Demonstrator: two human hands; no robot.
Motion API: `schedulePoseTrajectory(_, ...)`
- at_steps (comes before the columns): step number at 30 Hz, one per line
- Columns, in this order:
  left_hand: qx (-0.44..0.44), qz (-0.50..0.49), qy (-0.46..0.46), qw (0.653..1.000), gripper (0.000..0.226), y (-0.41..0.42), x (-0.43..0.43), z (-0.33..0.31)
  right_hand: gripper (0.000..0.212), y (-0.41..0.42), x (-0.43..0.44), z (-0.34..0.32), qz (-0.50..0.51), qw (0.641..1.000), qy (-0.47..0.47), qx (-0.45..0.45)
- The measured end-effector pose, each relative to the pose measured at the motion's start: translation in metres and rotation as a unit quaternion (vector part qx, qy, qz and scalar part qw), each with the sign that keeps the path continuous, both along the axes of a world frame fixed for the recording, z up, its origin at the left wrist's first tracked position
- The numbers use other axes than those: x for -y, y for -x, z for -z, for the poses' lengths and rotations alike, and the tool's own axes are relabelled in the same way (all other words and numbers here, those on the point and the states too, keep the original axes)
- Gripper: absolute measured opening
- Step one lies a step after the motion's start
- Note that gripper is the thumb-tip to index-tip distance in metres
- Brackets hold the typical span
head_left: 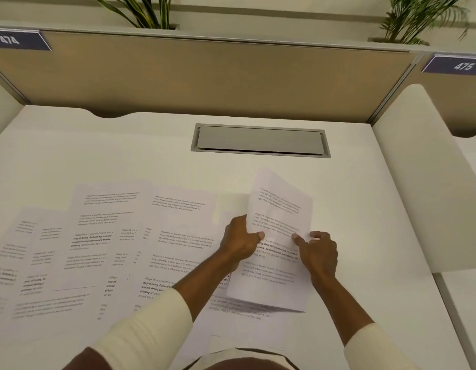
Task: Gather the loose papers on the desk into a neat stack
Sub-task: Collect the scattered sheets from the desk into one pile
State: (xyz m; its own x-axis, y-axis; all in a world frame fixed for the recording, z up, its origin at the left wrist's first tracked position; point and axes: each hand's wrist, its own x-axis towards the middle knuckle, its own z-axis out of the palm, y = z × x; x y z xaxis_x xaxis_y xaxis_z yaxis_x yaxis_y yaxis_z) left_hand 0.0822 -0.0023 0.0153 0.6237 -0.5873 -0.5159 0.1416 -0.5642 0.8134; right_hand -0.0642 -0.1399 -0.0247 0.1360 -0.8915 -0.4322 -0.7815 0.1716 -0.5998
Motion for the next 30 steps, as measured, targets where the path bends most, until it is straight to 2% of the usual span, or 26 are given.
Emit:
schedulePoseTrajectory(3,-0.078,0.009,0.059,0.995,0.038,-0.001,-0.021,0.002,0.067,0.015,0.000,-0.004,0.035,0.994,-0.048,0.087)
schedulePoseTrajectory(6,-0.132,-0.001,0.088,0.987,0.038,0.002,-0.041,0.007,0.062,0.030,-0.003,-0.010,0.056,0.969,-0.148,0.190)
schedulePoseTrajectory(9,-0.142,-0.029,0.068,0.987,0.038,0.010,-0.058,0.013,0.056,0.042,-0.016,-0.014,0.041,0.956,-0.203,0.208)
schedulePoseTrajectory(12,-0.070,-0.048,-0.008,0.996,0.035,0.020,-0.071,0.018,0.057,0.047,-0.034,-0.009,0.021,0.966,-0.184,0.182)
schedulePoseTrajectory(15,0.039,-0.032,-0.128,0.991,0.039,0.026,-0.075,0.018,0.058,0.043,-0.051,-0.006,-0.008,0.987,-0.124,0.099)
schedulePoseTrajectory(18,0.160,0.035,-0.265,0.950,0.043,0.033,-0.077,0.016,0.072,0.036,-0.068,-0.008,-0.075,0.996,-0.039,-0.039)
schedulePoseTrajectory(20,0.217,0.065,-0.303,0.926,0.042,0.038,-0.074,0.015,0.084,0.031,-0.078,-0.008,-0.119,0.988,-0.010,-0.097)
schedulePoseTrajectory(22,0.232,0.066,-0.313,0.919,0.046,0.041,-0.070,0.015,0.090,0.026,-0.085,-0.008,-0.141,0.983,0.002,-0.114)
schedulePoseTrajectory(30,0.183,0.038,-0.323,0.928,0.091,0.039,-0.054,0.012,0.087,0.021,-0.089,-0.006,-0.198,0.965,0.032,-0.168)
